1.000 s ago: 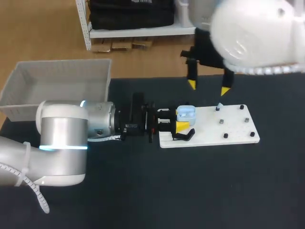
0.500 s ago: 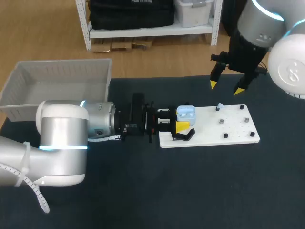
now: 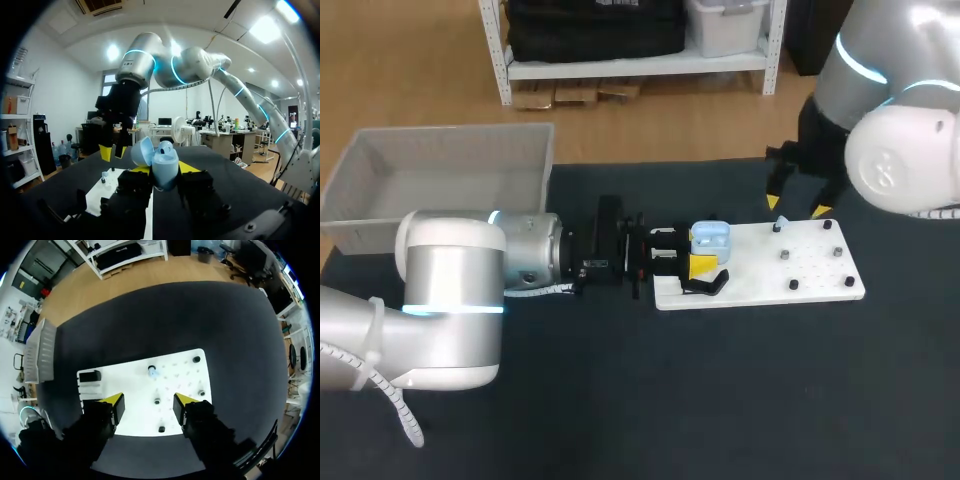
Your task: Pick up each earbud case from the left stands, insert the matching earbuds, close the lid, and place the case in the box.
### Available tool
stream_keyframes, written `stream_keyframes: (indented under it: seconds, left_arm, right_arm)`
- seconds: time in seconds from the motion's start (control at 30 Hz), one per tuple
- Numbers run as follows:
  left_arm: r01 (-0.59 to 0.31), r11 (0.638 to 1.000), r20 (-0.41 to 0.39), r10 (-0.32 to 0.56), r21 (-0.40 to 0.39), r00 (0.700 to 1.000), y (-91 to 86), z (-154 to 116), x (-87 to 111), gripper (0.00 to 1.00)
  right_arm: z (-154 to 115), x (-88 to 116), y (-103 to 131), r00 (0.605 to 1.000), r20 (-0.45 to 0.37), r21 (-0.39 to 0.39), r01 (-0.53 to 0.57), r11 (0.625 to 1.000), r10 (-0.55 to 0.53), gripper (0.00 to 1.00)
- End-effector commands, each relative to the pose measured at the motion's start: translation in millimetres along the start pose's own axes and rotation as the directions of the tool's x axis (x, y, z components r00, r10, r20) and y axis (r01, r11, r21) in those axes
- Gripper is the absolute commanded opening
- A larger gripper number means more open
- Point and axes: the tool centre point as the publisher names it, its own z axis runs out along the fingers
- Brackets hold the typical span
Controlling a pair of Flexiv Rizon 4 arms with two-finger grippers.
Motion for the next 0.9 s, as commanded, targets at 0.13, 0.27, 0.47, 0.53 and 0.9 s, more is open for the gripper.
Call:
stream_keyframes:
  seconds: [0.13, 0.27, 0.47, 0.53, 0.9]
  left_arm:
    - [-0.003, 1.0, 0.004, 0.003, -0.004, 1.0, -0.5, 0.2, 1.1, 0.0]
    - [-0.003, 1.0, 0.004, 0.003, -0.004, 1.0, -0.5, 0.2, 1.1, 0.0]
    - [-0.003, 1.0, 0.004, 0.003, -0.004, 1.0, -0.5, 0.2, 1.1, 0.0]
    - [-0.003, 1.0, 0.004, 0.003, -0.004, 1.0, -0.5, 0.2, 1.1, 0.0]
    - [-0.003, 1.0, 0.004, 0.003, -0.004, 1.0, -0.5, 0.2, 1.1, 0.0]
  right_arm:
    - [21.4, -10.6, -5.0, 0.999, -0.032, -0.047, -0.01, 0.999, 0.008, 0.5]
    - [24.8, -9.8, -6.3, 0.999, -0.032, -0.068, -0.012, 0.998, 0.009, 0.29]
    - [27.2, -6.1, -4.2, 1.0, -0.022, -0.066, 0.015, 0.998, -0.016, 0.59]
    - [28.4, -7.0, -4.2, 1.0, -0.022, -0.066, 0.017, 0.998, -0.018, 0.58]
    - [37.7, -10.6, -2.5, 1.0, -0.024, -0.069, 0.019, 0.997, -0.021, 0.49]
